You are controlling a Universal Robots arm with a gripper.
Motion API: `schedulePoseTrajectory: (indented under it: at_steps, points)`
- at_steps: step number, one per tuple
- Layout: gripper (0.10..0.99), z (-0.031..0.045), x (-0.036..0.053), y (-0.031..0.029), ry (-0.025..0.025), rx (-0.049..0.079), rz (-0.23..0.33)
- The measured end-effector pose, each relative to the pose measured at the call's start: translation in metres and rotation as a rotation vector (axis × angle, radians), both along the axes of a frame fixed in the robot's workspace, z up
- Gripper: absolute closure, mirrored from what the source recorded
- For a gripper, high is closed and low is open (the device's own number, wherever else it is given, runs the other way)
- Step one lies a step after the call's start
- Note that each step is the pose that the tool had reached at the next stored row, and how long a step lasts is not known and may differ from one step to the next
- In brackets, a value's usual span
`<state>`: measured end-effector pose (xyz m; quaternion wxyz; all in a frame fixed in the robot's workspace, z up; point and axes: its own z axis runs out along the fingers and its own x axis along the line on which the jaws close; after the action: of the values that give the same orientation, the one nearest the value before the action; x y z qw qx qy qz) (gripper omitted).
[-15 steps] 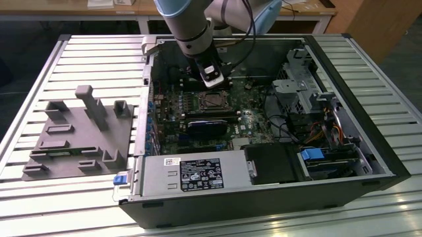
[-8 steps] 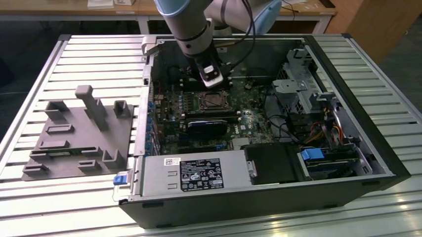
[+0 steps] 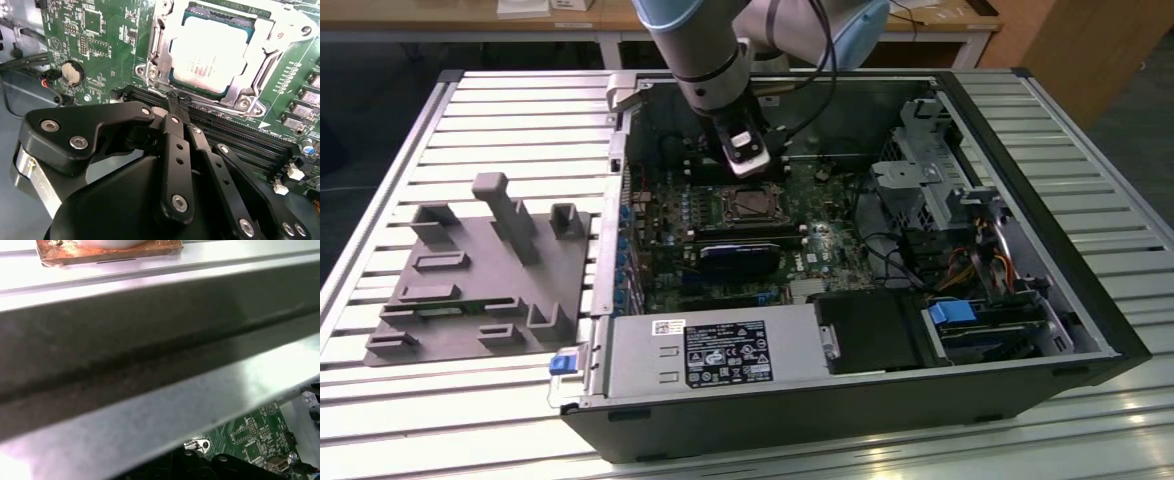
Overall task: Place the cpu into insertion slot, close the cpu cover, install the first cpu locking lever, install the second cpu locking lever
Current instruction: 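Install the first cpu locking lever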
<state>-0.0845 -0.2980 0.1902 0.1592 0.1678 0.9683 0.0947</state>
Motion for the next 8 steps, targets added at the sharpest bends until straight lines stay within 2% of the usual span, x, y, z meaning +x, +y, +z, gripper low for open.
schedulePoseTrajectory:
  at_steps: [5,8]
  points:
    - [0.984,-0.0014,0.0001,0.0002,0.0001,-0.012,-0.012]
    - [0.984,-0.0024,0.0001,0.0003,0.0001,-0.014,-0.018]
